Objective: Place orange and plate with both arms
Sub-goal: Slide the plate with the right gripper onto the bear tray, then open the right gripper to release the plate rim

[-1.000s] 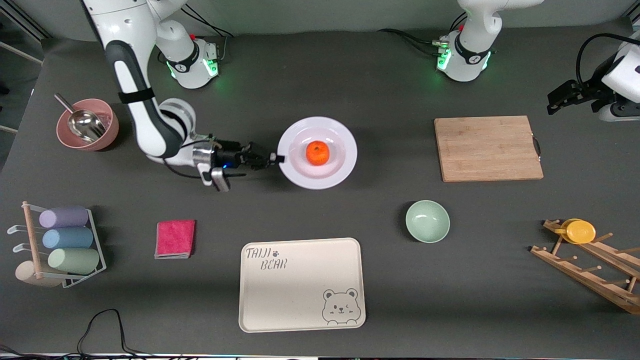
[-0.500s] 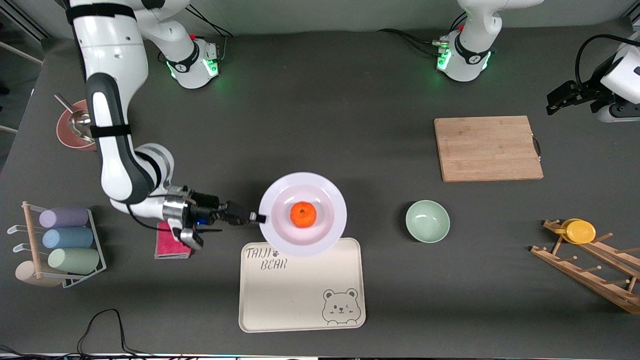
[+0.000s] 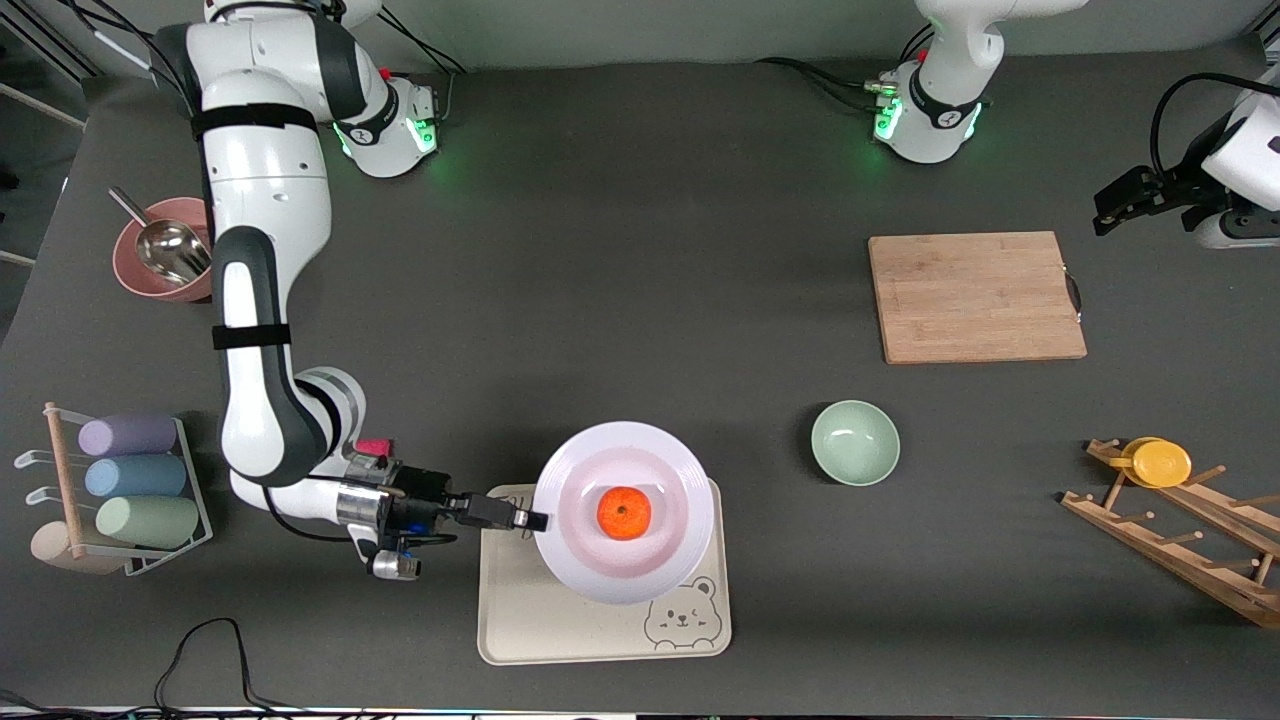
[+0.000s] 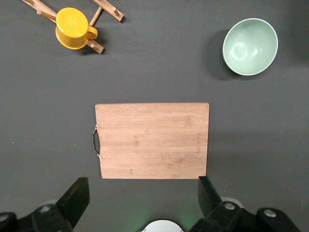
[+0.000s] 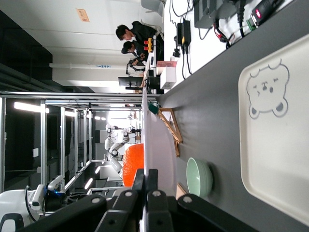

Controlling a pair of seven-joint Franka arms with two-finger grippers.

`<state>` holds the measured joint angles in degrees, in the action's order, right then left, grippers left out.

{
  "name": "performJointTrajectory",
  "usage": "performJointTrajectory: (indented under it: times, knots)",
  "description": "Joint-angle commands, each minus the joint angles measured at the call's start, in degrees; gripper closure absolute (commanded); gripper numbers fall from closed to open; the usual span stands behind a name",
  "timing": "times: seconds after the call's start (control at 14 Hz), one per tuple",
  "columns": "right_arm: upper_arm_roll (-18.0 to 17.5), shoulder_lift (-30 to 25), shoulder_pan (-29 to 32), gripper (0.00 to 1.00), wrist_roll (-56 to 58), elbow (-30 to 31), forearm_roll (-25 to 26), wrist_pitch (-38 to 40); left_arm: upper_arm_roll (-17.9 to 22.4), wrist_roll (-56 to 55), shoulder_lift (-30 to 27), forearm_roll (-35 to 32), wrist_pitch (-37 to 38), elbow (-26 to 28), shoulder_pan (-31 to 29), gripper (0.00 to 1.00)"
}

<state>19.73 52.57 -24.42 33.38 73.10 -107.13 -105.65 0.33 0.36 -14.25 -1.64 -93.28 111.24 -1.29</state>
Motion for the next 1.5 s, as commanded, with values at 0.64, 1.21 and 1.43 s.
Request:
performJointTrajectory:
  times: [0.64, 1.21, 1.43]
  knots:
    - [-0.65, 14.66, 1.48, 1.00, 10.73, -7.54, -5.72, -2.01, 0.73, -0.18, 0.37, 0.06, -1.11, 0.47, 1.11, 0.00]
    - [-0.57, 17.30, 1.31, 1.00, 15.31, -7.01, -5.54, -2.01, 0.73, 0.08, 0.45, 0.06, -1.64, 0.55, 1.11, 0.00]
    - [-0.48, 17.21, 1.31, 0.50, 15.13, -7.01, -5.28, -1.93, 0.73, 0.17, 0.45, 0.06, -2.34, 0.64, 1.11, 0.00]
